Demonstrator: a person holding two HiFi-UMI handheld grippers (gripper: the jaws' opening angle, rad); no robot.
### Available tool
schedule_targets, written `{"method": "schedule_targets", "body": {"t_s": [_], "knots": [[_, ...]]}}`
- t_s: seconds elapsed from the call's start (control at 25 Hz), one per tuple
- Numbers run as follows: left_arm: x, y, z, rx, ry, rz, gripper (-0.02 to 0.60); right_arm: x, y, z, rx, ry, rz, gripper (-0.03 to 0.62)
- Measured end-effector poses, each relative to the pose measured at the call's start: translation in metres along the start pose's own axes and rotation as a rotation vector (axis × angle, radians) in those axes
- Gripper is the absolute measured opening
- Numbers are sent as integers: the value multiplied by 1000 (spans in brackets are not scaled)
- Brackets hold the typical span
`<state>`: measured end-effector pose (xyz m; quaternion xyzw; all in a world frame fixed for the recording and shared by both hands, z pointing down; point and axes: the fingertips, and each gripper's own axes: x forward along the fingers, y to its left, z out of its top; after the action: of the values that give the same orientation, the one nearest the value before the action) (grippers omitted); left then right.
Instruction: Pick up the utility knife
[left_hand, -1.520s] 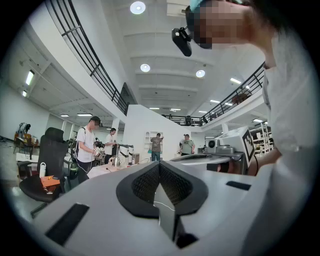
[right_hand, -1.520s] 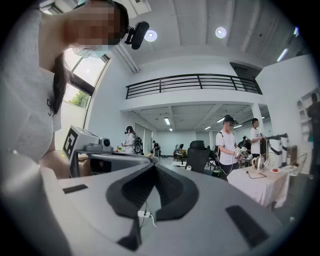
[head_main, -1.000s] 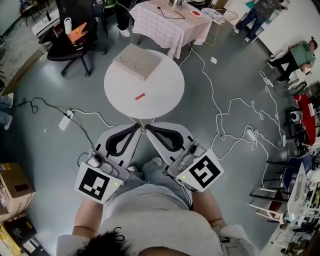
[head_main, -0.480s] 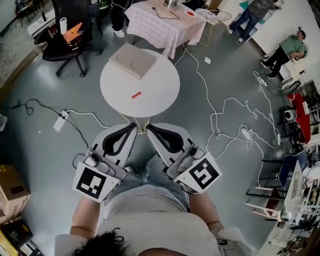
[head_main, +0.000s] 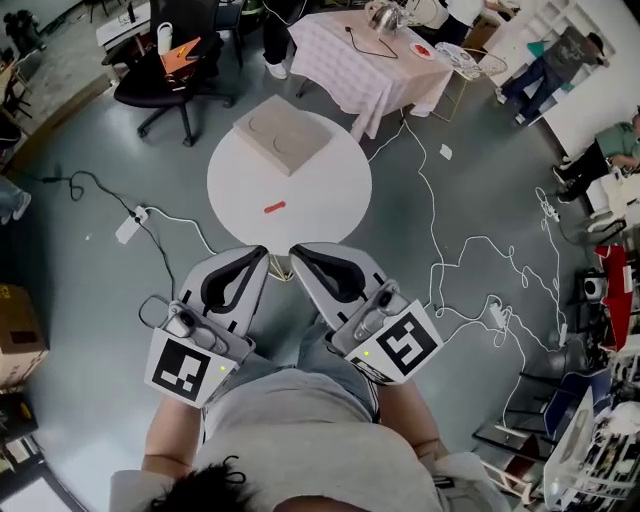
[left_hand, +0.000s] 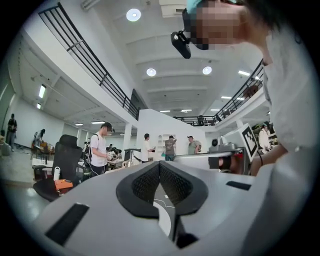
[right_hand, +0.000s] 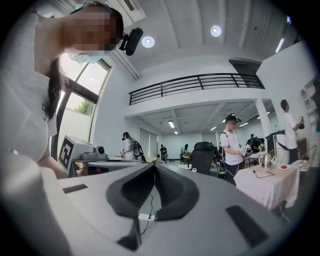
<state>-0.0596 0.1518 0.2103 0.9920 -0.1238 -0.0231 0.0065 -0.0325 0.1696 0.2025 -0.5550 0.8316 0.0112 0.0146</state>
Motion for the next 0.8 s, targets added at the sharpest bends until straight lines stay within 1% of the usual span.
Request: {"method": "schedule_targets", "body": {"t_s": [0.16, 0.36, 0.56, 0.68, 0.8], "knots": [[39, -6, 3, 0, -44, 85, 11, -10, -41, -3, -3, 14, 82, 11], [72, -7, -2, -1, -66, 207, 11, -19, -78, -10, -5, 29, 193, 11], [86, -6, -9, -12, -72, 338, 10, -27, -99, -20, 5, 47, 293, 11], [88, -7, -9, -7, -79, 400, 11, -31, -108, -29, 13, 56, 340, 11], [88, -4, -13, -7, -66, 456, 11, -31, -116, -38, 28, 65, 374, 11]]}}
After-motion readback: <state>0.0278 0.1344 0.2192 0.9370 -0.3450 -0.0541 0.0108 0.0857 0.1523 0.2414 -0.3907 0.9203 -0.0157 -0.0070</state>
